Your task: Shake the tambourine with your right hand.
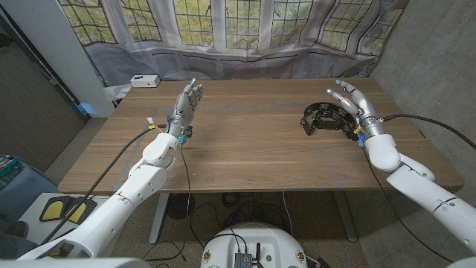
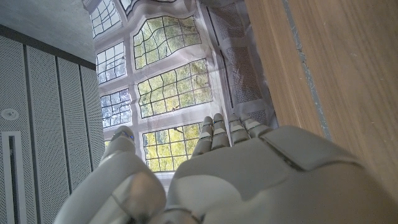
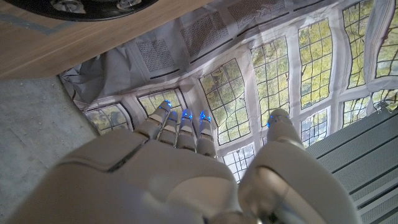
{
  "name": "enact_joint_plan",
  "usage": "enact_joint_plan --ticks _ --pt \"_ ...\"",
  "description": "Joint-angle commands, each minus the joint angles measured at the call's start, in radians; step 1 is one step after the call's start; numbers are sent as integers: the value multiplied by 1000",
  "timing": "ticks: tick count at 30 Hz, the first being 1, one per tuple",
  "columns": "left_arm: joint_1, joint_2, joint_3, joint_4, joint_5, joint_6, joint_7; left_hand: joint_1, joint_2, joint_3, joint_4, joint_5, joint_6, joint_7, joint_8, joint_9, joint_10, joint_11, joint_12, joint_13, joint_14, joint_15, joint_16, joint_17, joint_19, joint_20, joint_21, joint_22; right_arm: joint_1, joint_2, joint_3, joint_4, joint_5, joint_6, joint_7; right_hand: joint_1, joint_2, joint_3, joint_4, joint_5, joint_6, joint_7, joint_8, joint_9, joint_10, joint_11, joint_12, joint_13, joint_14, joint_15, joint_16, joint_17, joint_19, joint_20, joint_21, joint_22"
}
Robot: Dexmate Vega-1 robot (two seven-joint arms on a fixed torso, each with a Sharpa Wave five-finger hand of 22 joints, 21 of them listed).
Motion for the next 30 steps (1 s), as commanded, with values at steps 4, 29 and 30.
enact_joint_plan --ticks 4,29,30 --pt "9 1 3 -10 2 -1 1 4 8 1 -4 -2 4 -5 -2 2 3 -8 -2 1 -3 -1 0 5 -7 6 -6 5 18 -62 -34 -31 -90 -96 10 48 13 25 -10 3 -49 -7 -11 3 -28 -8 -7 4 -6 2 3 -4 37 7 16 2" --pt "21 13 1 -36 3 3 0 4 9 1 -5 -2 6 -5 -3 2 2 -11 -5 2 -3 -4 0 6 -10 10 -6 5 43 -184 -79 -105 -146 -244 126 121 8 53 -11 5 -48 4 9 4 -5 -14 10 4 33 -5 17 -10 93 3 29 2" --pt "22 13 0 -38 2 4 0 4 9 1 -5 -2 6 -5 -3 2 3 -11 -4 2 -3 -3 0 6 -11 9 -6 5 43 -188 -81 -111 -151 -253 129 124 8 54 -12 5 -49 5 9 4 -5 -14 10 4 35 -3 18 -10 94 4 29 2"
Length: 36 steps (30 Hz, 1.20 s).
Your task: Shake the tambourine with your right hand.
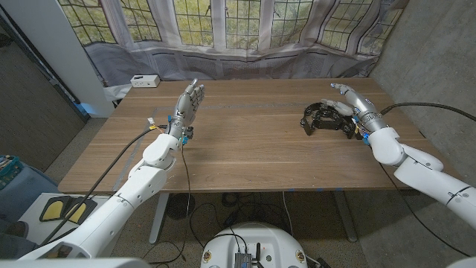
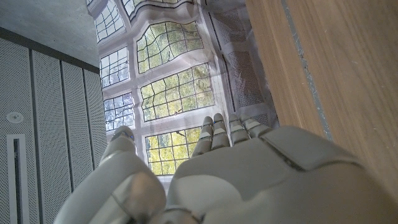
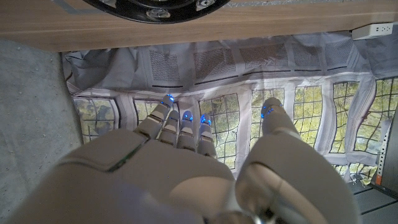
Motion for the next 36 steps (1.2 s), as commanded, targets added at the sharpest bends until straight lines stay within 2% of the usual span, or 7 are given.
enact_joint_plan --ticks 1,12,23,32,36 --pt "8 4 -3 -13 -1 4 1 4 9 1 -6 -2 7 -5 -3 2 2 -11 -5 2 -3 -3 0 6 -6 4 0 5 11 -54 -24 -39 -34 -72 48 20 2 10 2 5 6 1 8 4 10 -2 7 4 15 6 6 -1 12 0 6 2" --pt "19 6 -7 -24 0 0 7 3 10 1 -6 -2 6 -6 -4 2 3 -12 -5 2 -3 -4 -1 6 -7 5 0 5 37 -93 -60 -87 -84 -177 110 57 5 27 -3 8 -10 0 3 4 3 -7 3 3 35 8 10 -3 45 11 13 2" --pt "23 5 -8 -28 -1 1 9 3 11 1 -7 -2 7 -6 -4 2 3 -12 -6 2 -3 -4 0 6 -10 7 -1 5 70 -122 -96 -103 -121 -229 167 89 4 39 -7 10 -18 -1 2 4 -11 -8 -2 4 43 7 10 -4 55 15 11 1" --pt "18 0 -3 -21 -1 1 6 3 11 1 -7 -2 7 -7 -4 2 1 -13 -7 2 -2 -4 0 6 -11 8 -1 5 99 -129 -125 -109 -144 -252 206 105 -7 42 -8 8 -7 0 7 4 -2 -7 2 4 47 6 8 -5 49 19 5 1" --pt "17 -2 -1 -20 0 -1 6 2 11 1 -7 -2 7 -7 -4 2 3 -13 -7 2 -3 -4 -1 6 -12 8 -1 5 109 -132 -139 -114 -159 -262 221 119 -10 47 -9 8 -8 -1 7 5 -2 -7 2 4 57 1 11 -5 61 16 7 1"
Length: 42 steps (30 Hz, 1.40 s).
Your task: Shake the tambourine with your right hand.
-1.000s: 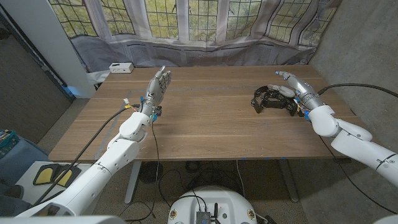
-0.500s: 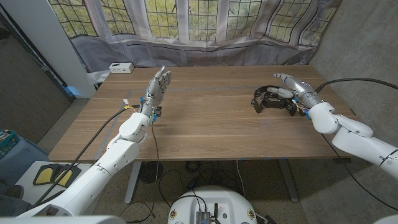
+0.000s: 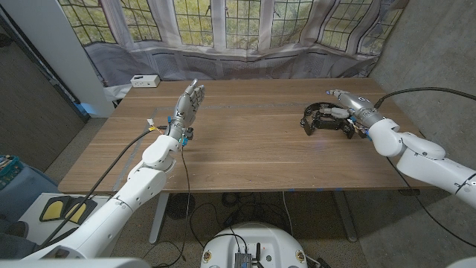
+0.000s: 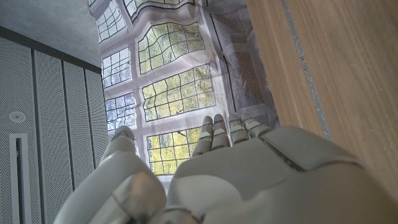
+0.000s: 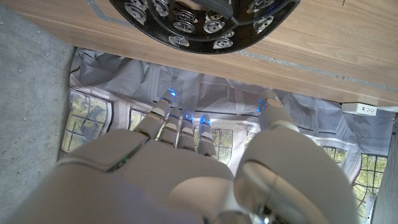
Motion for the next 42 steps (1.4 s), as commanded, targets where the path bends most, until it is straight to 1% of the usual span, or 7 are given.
enact_joint_plan --ticks 1,6,11,24,28,34,42 --pt "-4 -7 5 7 1 -3 -1 2 11 1 -8 -2 1 -1 -1 2 2 -3 1 2 -3 -4 -1 6 -6 2 -1 5 37 -15 -42 -14 -42 -41 53 29 -6 15 1 4 10 0 7 5 6 4 3 4 24 -2 5 -1 25 -4 1 3" --pt "-3 -8 3 5 3 -5 5 2 11 1 -8 -2 2 -2 -1 2 1 -2 1 2 -3 -4 -1 6 -8 3 -1 5 58 -14 -60 -7 -60 -42 75 101 -25 37 -3 1 20 8 11 5 23 9 11 4 61 -6 10 -2 95 -9 14 3" --pt "-2 -9 3 4 2 -5 5 2 12 1 -8 -2 1 -2 -1 2 1 -2 0 2 -3 -5 -1 6 -8 3 -1 5 84 -8 -76 12 -65 -37 102 139 -42 46 0 -1 43 15 17 6 51 12 20 5 83 -9 12 -3 138 -3 20 2" --pt "4 -5 2 -9 7 0 13 2 12 1 -9 -2 3 -3 0 2 2 -3 0 2 -3 -4 -1 5 -9 4 -1 5 126 -4 -115 39 -95 -33 162 142 -55 41 21 -5 102 11 31 6 120 6 43 7 117 -17 20 5 137 -3 2 2" --pt "7 -3 2 -15 7 4 16 2 12 1 -9 -2 4 -5 0 2 3 -3 0 2 -3 -4 -1 5 -9 4 -1 5 141 2 -126 58 -97 -20 175 137 -52 43 29 -4 111 5 27 6 161 -1 54 8 192 -26 47 13 141 -8 -4 2" --pt "11 -3 2 -22 8 6 21 2 13 1 -9 -2 6 -4 0 2 4 -5 1 2 -3 -5 -1 6 -9 5 -1 5 164 5 -147 71 -121 -17 203 145 -50 46 27 -4 158 0 39 6 216 -5 71 9 230 -37 61 21 162 -13 -4 2" --pt "16 -2 0 -29 10 4 25 2 13 1 -9 -2 8 -4 1 2 4 -4 0 2 -2 -5 0 5 -10 6 -1 5 190 16 -171 93 -152 -18 227 155 -47 50 24 -3 168 -5 38 7 235 -12 76 10 247 -43 67 24 173 -16 -4 1"
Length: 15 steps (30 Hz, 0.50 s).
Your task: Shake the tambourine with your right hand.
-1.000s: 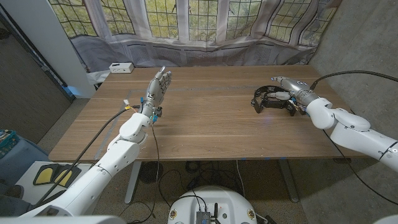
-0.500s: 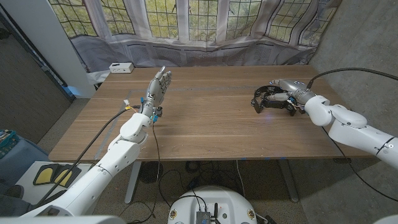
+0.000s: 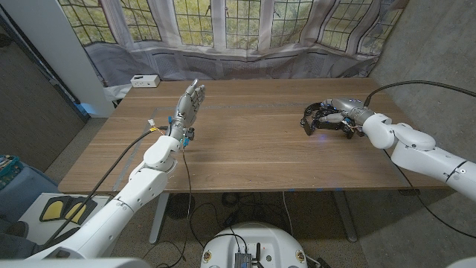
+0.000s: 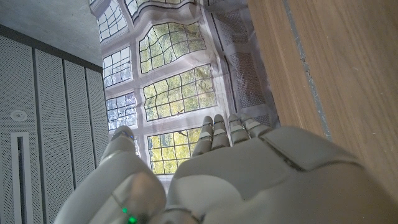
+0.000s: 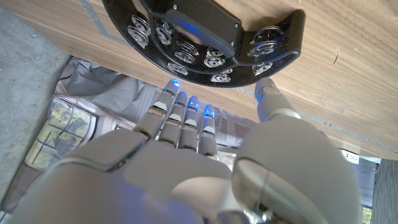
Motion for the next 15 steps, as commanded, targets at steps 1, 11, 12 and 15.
enact_joint_plan --ticks 1,11,12,15 --pt "8 2 -3 -13 4 4 8 -3 9 5 -5 -2 9 -4 1 2 4 -3 0 2 -2 -5 0 5 -8 4 -1 5 40 14 -37 34 -40 3 42 21 4 9 -2 2 13 1 7 1 12 -3 5 5 19 -2 7 2 19 -2 -3 1" --pt "8 1 -3 -12 1 5 6 -3 10 5 -6 -2 9 -4 0 2 4 -3 -1 2 -1 -6 0 5 -8 3 0 5 71 33 -64 67 -62 5 74 50 8 22 -10 4 13 8 1 2 4 -3 -2 6 22 -3 4 2 52 9 4 1" --pt "8 1 -3 -11 2 5 6 -3 10 5 -6 -2 9 -4 0 2 4 -3 -1 2 -1 -5 0 5 -8 4 0 5 73 35 -66 70 -64 5 73 52 10 23 -10 4 14 8 0 2 4 -3 -2 6 23 -3 4 2 55 11 4 1" --pt "8 -1 -3 -10 0 5 7 -3 10 5 -6 -2 8 -4 0 2 3 -2 -1 2 0 -5 0 5 -7 3 1 5 78 40 -71 79 -67 7 76 56 10 24 -10 3 17 10 0 2 6 -2 -2 6 25 -3 4 3 63 14 6 2"
